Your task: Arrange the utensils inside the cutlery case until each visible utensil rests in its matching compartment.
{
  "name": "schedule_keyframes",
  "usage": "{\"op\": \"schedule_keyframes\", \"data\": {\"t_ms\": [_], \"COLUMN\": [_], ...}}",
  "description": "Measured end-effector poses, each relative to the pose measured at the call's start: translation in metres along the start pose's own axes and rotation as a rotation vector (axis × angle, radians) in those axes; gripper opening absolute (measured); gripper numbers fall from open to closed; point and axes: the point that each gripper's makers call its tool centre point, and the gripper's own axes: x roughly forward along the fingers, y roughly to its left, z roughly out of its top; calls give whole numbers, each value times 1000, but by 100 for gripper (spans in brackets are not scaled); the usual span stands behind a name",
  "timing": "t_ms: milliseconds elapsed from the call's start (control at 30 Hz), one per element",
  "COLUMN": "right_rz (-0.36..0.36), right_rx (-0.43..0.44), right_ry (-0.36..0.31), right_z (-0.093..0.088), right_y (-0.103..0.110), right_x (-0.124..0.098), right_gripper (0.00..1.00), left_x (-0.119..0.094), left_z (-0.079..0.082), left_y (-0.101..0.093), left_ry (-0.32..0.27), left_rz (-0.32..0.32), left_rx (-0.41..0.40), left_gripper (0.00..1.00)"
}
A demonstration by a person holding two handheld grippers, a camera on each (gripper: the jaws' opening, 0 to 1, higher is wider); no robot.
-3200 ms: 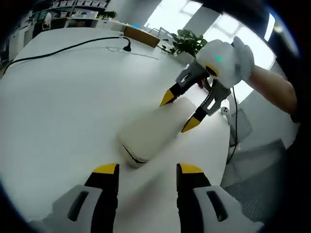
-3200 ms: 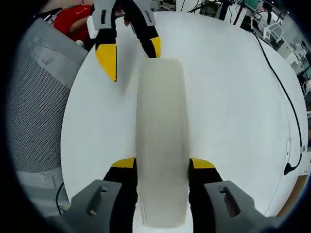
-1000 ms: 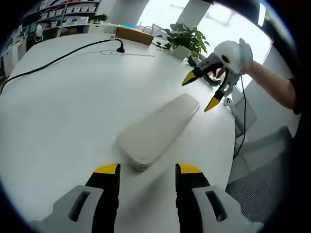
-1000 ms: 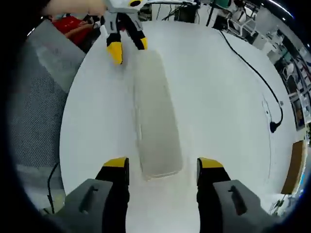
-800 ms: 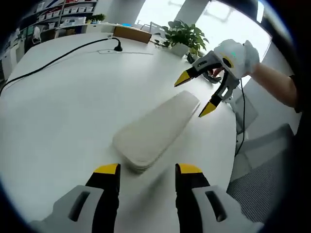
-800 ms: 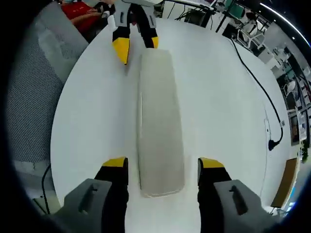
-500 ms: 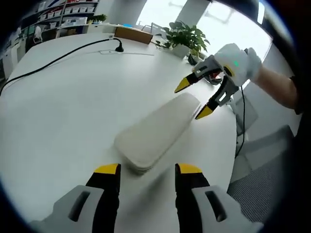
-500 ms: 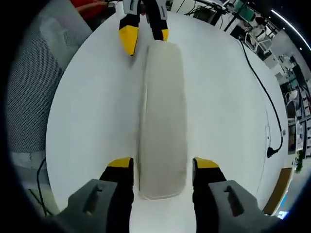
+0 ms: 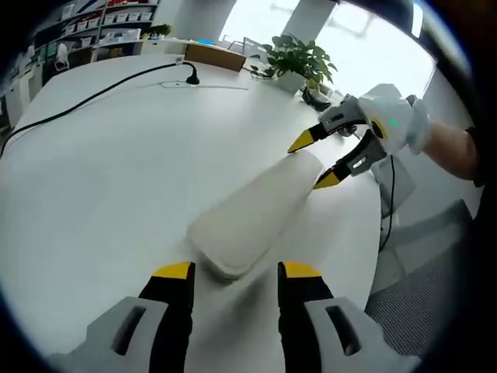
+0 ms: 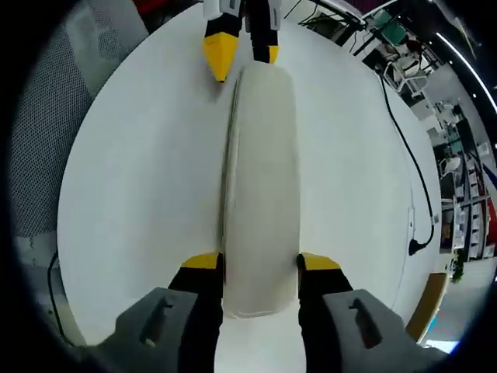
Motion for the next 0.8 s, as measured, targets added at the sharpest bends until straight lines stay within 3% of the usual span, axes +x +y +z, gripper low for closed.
{"op": "schedule_keyframes", "data": {"t_ms": [67, 133, 333, 433, 500, 567, 600, 633, 667, 700, 800], "right_rz": [-37, -12, -5, -14, 24, 76, 124, 106, 161, 158, 135], "right_rx": [-88, -27, 197, 350, 472, 563, 553, 597, 621, 644, 588], "right_ry": [12, 13, -146, -186, -195, -179, -187, -182, -159, -135, -103], "right_z": [2, 1, 11, -2, -14, -23, -24, -27, -29, -32, -35], "right_y": [-3, 1, -4, -14, -15, -12, -5, -7, 0, 1, -4], "right_x": [0, -3, -42, -59, -62, -60, -58, -56, -52, -50, -41], "right_gripper": [38, 43, 42, 38, 22, 1, 0, 0, 0, 0, 0], "left_x": [0, 0, -24, -46, -53, -50, -45, -39, -33, -28, -15], "left_z": [0, 0, -6, 18, 37, 52, 56, 58, 55, 52, 37], "left_y": [0, -1, 9, 23, 26, 17, 12, 4, -2, -4, 0], "left_ry": [0, 1, -6, -74, -92, -74, -66, -40, 2, 34, 142], "left_rz": [3, 6, 33, 110, 143, 129, 113, 86, 57, 59, 79], "left_rx": [0, 7, 18, 58, 32, 20, 26, 31, 43, 41, 100], "left_gripper": [43, 45, 47, 40, 23, 12, 11, 11, 8, 6, 6]}}
